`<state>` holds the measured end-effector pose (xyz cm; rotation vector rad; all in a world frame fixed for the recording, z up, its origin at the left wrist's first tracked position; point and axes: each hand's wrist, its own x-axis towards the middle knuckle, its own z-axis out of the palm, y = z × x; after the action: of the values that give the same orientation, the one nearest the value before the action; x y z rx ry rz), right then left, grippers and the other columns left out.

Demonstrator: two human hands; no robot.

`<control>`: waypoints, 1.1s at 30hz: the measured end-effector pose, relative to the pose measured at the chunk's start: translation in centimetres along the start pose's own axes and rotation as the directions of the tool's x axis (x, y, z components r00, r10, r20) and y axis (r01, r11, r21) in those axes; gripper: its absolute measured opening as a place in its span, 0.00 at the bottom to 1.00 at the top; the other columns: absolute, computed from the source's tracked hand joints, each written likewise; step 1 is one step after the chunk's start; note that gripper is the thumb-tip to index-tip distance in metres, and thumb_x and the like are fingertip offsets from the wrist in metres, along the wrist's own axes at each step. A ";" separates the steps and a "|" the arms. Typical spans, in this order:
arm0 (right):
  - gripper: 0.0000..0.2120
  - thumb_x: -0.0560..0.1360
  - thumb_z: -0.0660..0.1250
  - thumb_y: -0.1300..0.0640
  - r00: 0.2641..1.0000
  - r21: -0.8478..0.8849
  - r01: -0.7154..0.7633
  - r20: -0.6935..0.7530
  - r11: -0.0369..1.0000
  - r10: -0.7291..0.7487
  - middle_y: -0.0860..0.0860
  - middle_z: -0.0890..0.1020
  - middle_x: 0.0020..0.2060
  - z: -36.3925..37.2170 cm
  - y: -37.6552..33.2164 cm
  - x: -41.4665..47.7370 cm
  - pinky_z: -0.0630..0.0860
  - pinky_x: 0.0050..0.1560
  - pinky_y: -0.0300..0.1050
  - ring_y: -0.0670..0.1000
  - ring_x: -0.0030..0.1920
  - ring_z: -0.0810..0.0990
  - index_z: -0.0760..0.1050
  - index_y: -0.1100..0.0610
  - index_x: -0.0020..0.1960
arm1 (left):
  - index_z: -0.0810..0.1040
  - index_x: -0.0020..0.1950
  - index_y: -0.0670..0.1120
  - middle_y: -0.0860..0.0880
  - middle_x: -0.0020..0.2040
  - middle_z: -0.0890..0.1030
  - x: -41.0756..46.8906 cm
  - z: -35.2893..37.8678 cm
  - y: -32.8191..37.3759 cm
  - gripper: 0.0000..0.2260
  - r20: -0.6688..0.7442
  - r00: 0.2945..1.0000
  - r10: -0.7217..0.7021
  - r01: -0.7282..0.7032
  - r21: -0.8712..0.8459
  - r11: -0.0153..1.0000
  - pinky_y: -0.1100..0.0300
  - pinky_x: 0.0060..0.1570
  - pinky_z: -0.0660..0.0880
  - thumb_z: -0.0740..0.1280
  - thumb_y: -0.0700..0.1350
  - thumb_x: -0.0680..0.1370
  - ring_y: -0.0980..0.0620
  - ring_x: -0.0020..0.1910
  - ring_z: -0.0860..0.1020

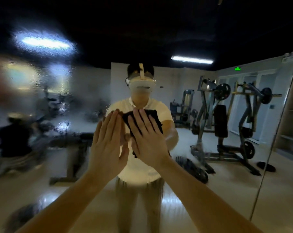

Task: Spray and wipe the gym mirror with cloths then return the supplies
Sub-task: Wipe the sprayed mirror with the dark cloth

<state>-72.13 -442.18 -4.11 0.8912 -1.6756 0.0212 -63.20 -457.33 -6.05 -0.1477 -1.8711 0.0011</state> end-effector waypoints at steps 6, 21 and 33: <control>0.30 0.84 0.57 0.51 0.999 -0.049 -0.016 0.027 0.999 0.017 0.59 0.57 0.82 -1.3 7.3 -5.3 0.55 0.81 0.61 0.61 0.83 0.54 0.55 0.59 0.83 | 0.58 0.82 0.35 0.38 0.84 0.56 -0.9 3.1 2.8 0.35 0.014 1.000 0.027 -0.027 -0.018 0.999 0.34 0.79 0.56 0.67 0.50 0.81 0.38 0.83 0.54; 0.30 0.85 0.50 0.52 0.709 -0.132 -0.705 -0.087 0.697 0.700 0.65 0.54 0.82 -4.8 20.4 -19.9 0.56 0.79 0.65 0.65 0.82 0.52 0.49 0.65 0.83 | 0.48 0.83 0.35 0.32 0.83 0.50 -1.4 8.5 4.1 0.42 -0.013 1.000 -0.014 0.016 0.161 0.987 0.33 0.80 0.50 0.56 0.64 0.83 0.31 0.82 0.51; 0.29 0.85 0.44 0.51 0.834 0.065 -0.544 -0.068 0.836 0.548 0.66 0.57 0.80 -0.1 4.8 -11.9 0.51 0.81 0.64 0.66 0.82 0.53 0.55 0.66 0.82 | 0.55 0.83 0.35 0.36 0.84 0.52 -1.9 4.2 4.1 0.38 0.066 0.998 0.003 0.000 -0.048 0.999 0.35 0.80 0.52 0.64 0.55 0.82 0.37 0.84 0.51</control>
<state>-74.42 -432.33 -12.08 0.4042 -1.8050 0.4821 -66.25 -453.10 -9.42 -0.1843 -1.9375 -0.0387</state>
